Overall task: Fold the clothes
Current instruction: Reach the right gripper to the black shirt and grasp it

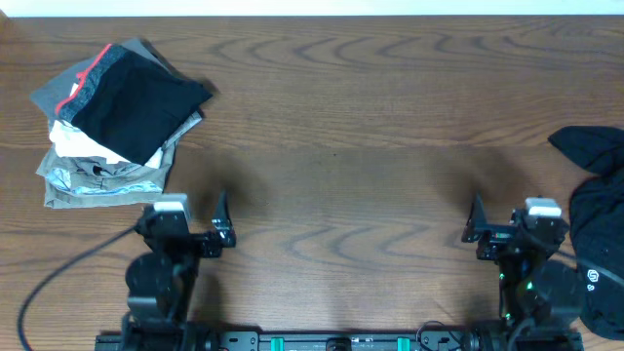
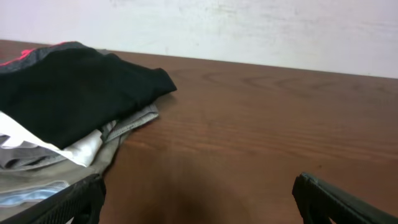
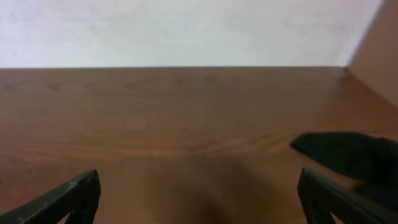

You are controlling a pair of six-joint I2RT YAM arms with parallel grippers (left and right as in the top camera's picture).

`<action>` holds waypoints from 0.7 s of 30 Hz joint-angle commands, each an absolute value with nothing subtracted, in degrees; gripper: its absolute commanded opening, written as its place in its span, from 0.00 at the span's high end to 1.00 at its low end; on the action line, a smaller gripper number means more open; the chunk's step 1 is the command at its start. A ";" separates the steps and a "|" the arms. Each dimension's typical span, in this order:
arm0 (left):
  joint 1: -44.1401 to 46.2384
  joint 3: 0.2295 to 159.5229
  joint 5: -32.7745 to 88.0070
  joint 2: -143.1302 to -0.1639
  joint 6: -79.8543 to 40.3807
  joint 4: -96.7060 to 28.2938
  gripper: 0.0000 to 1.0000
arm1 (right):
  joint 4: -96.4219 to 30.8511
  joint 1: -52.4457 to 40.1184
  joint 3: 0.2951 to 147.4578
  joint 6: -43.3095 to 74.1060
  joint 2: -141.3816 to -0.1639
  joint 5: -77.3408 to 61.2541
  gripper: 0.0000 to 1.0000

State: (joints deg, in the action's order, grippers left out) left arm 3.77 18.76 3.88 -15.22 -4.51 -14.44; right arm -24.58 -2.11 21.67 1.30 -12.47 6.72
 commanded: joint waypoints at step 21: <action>3.44 45.78 4.01 -43.77 -5.06 -29.34 0.02 | -46.13 6.94 51.72 10.74 -61.78 15.53 0.01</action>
State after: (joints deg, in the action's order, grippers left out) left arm 3.77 44.36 3.90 -43.55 -4.54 -29.21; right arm -45.30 2.15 50.61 5.15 -58.94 10.37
